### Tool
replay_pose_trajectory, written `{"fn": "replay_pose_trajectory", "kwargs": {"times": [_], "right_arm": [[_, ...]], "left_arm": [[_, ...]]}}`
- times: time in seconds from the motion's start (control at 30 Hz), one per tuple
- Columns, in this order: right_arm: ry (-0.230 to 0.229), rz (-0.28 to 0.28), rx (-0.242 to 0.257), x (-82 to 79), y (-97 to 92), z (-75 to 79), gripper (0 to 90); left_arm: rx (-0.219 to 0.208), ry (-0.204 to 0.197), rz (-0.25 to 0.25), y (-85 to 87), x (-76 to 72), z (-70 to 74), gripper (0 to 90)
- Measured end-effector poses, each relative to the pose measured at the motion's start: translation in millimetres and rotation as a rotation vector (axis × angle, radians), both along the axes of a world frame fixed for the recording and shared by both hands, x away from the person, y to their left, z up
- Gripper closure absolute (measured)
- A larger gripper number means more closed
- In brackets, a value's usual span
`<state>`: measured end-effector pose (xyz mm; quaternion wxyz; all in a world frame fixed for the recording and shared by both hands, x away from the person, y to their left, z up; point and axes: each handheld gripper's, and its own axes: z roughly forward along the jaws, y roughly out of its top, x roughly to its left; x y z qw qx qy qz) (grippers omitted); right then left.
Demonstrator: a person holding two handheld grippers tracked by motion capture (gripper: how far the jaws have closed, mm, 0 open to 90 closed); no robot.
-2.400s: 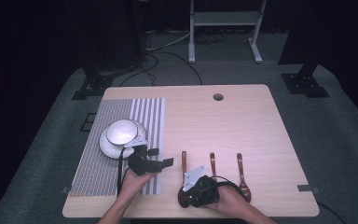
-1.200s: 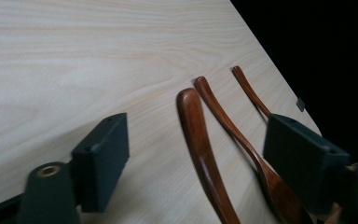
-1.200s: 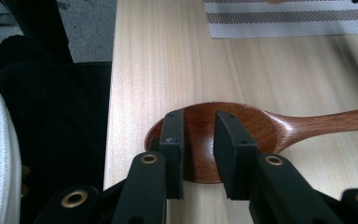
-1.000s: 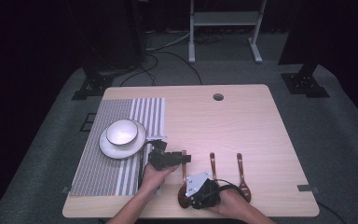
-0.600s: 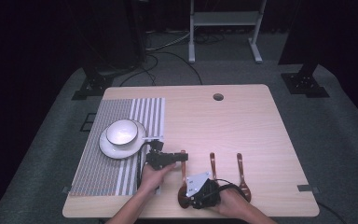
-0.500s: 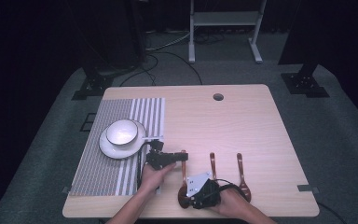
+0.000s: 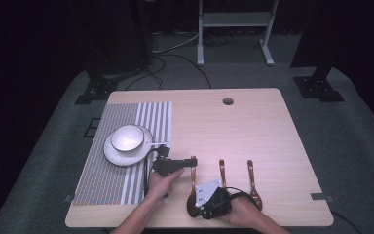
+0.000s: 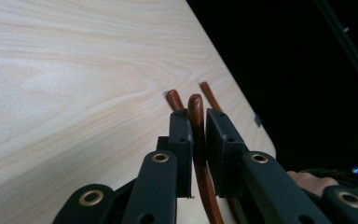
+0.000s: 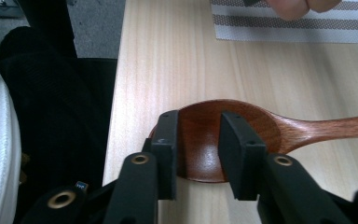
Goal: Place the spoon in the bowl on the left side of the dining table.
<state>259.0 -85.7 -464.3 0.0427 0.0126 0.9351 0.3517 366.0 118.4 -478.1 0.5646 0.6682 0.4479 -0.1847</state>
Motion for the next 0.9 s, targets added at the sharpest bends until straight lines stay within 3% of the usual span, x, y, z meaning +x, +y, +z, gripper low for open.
{"fn": "replay_pose_trajectory", "kwargs": {"times": [0.1,0.23,0.3,0.5,0.7,0.9], "right_arm": [[-0.006,-0.006,-0.006,0.6,-1.4,1.8,60.5],[0.017,-0.04,0.062,6.0,-15.9,7.5,57.9],[0.023,-0.052,0.07,6.3,-18.5,8.9,57.8],[0.021,-0.124,0.118,10.2,-43.9,20.1,53.5],[0.027,-0.189,0.111,15.3,-65.4,21.9,52.0],[0.027,-0.217,0.109,16.5,-76.4,22.8,51.4]], "left_arm": [[-0.055,0.014,0.001,0.2,-1.8,1.6,83.9],[-0.065,-0.005,-0.023,-6.5,-7.0,8.1,84.0],[-0.069,-0.009,-0.024,-8.0,-7.4,9.3,84.1],[-0.053,-0.014,-0.026,-8.1,-7.1,10.4,84.1],[-0.039,-0.029,-0.017,-4.4,-5.4,14.3,84.1],[-0.021,-0.046,-0.012,-1.6,-3.0,21.0,84.1]]}}
